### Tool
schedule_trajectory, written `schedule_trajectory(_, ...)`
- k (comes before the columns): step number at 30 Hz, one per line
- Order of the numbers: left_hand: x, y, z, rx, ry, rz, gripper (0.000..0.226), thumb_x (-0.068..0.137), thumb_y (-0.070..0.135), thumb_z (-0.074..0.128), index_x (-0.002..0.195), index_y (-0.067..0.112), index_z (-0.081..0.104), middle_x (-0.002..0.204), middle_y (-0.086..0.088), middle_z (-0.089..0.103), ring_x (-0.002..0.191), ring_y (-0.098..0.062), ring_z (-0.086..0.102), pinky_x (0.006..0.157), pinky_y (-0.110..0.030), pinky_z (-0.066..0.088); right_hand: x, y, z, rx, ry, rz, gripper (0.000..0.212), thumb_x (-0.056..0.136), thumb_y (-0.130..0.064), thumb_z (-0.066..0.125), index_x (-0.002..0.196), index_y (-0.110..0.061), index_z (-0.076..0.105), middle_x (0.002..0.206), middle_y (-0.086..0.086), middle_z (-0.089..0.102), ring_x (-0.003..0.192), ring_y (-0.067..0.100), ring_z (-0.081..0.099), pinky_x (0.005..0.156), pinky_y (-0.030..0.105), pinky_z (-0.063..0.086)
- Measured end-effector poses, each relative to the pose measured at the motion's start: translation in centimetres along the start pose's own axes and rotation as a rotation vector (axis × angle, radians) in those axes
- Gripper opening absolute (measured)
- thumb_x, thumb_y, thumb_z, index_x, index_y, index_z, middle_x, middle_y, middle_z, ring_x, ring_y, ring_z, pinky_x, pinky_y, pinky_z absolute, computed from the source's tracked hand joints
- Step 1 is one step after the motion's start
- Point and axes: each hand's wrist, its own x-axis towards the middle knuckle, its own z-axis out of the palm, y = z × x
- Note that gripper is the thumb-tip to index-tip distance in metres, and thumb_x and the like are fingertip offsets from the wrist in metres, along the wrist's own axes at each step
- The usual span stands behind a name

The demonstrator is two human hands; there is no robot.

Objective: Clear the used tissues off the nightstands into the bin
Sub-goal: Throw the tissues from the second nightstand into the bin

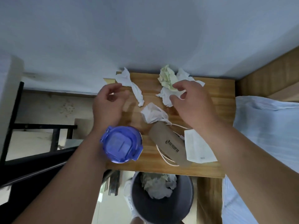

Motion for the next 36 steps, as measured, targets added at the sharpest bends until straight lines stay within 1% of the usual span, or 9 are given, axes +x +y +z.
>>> schedule_trajectory(5, 3.3, 0.5, 2.0, 0.375, -0.167, 0.301, 0.056, 0.079, 0.041, 0.088, 0.131, 0.032, 0.07, 0.135, 0.007, 0.061, 0.125, -0.005, 0.055, 0.101, -0.008, 0.035, 2.4, -0.5, 1.3, -0.098, 0.081, -0.105, 0.029, 0.094, -0.023, 0.069, 0.122, -0.014, 0.069, 0.121, 0.008, 0.065, 0.108, 0.026, 0.062, 0.087, 0.032, 0.045)
schedule_trajectory(9, 5.0, 0.0, 2.3, 0.607, -0.27, 0.387, 0.079, 0.074, 0.045, 0.091, 0.145, 0.031, 0.061, 0.156, -0.005, 0.047, 0.143, -0.022, 0.038, 0.109, -0.023, 0.027, 4.1, -0.4, 2.1, -0.198, 0.06, -0.138, 0.054, 0.09, -0.024, 0.075, 0.139, -0.015, 0.054, 0.136, 0.013, 0.054, 0.113, 0.036, 0.062, 0.089, 0.038, 0.051)
schedule_trajectory(13, 5.0, -1.2, 2.2, 0.615, -0.241, 0.366, 0.048, 0.081, 0.039, 0.086, 0.126, 0.025, 0.075, 0.132, -0.007, 0.061, 0.126, -0.026, 0.052, 0.099, -0.022, 0.032, 5.1, -0.1, 3.2, -0.264, -0.004, -0.111, 0.061, 0.089, -0.025, 0.074, 0.144, -0.019, 0.048, 0.126, 0.014, 0.061, 0.108, 0.036, 0.063, 0.082, 0.037, 0.049)
schedule_trajectory(16, 4.7, -0.8, 1.8, 0.6, -0.215, 0.367, 0.004, 0.089, 0.03, 0.075, 0.09, 0.029, 0.079, 0.093, 0.015, 0.07, 0.096, -0.006, 0.061, 0.076, -0.011, 0.033, 5.1, 0.0, 3.3, -0.288, 0.009, -0.119, 0.042, 0.092, -0.016, 0.066, 0.133, -0.014, 0.057, 0.114, 0.015, 0.064, 0.102, 0.037, 0.064, 0.078, 0.038, 0.05)
schedule_trajectory(18, 4.1, -0.6, 1.5, 0.481, -0.12, 0.308, 0.02, 0.089, 0.025, 0.07, 0.071, 0.032, 0.071, 0.069, 0.027, 0.066, 0.077, 0.008, 0.059, 0.069, -0.004, 0.036, 4.7, -0.2, 2.9, -0.255, 0.04, -0.135, 0.038, 0.093, -0.017, 0.065, 0.13, -0.013, 0.059, 0.11, 0.015, 0.064, 0.097, 0.036, 0.064, 0.075, 0.039, 0.05)
schedule_trajectory(22, 3.1, 0.1, 0.4, -0.012, 0.21, 0.009, 0.01, 0.09, 0.021, 0.073, 0.094, 0.028, 0.078, 0.08, 0.023, 0.074, 0.075, 0.007, 0.068, 0.074, -0.02, 0.058, 3.4, -1.3, 1.8, -0.177, 0.082, -0.163, 0.039, 0.093, -0.021, 0.065, 0.132, -0.016, 0.059, 0.112, 0.012, 0.064, 0.099, 0.033, 0.063, 0.074, 0.033, 0.041)
schedule_trajectory(26, 1.3, 0.3, -1.3, -0.342, 0.401, -0.163, 0.017, 0.092, 0.012, 0.075, 0.109, 0.014, 0.079, 0.089, 0.011, 0.073, 0.069, 0.001, 0.071, 0.061, -0.014, 0.056, 0.2, -2.5, 0.4, -0.008, 0.077, -0.188, 0.041, 0.093, -0.022, 0.066, 0.134, -0.021, 0.061, 0.11, 0.003, 0.067, 0.097, 0.019, 0.061, 0.075, 0.027, 0.039)
schedule_trajectory(32, -6.0, -0.5, -4.5, -0.377, 0.466, -0.129, 0.013, 0.099, 0.011, 0.069, 0.098, 0.023, 0.073, 0.098, -0.003, 0.074, 0.084, -0.016, 0.069, 0.068, -0.021, 0.058, -6.4, -2.2, -0.5, 0.107, 0.067, -0.09, 0.041, 0.092, -0.034, 0.068, 0.132, -0.036, 0.058, 0.093, -0.011, 0.063, 0.074, 0.001, 0.059, 0.063, 0.014, 0.038)
schedule_trajectory(36, -12.0, -0.9, -6.0, -0.374, 0.453, -0.127, 0.026, 0.102, 0.014, 0.064, 0.094, 0.037, 0.072, 0.093, 0.014, 0.078, 0.08, -0.006, 0.074, 0.071, -0.019, 0.059, -11.4, -1.5, -0.6, 0.195, 0.053, -0.031, 0.039, 0.09, -0.036, 0.069, 0.128, -0.04, 0.058, 0.077, -0.013, 0.062, 0.068, 0.003, 0.06, 0.055, 0.013, 0.036)
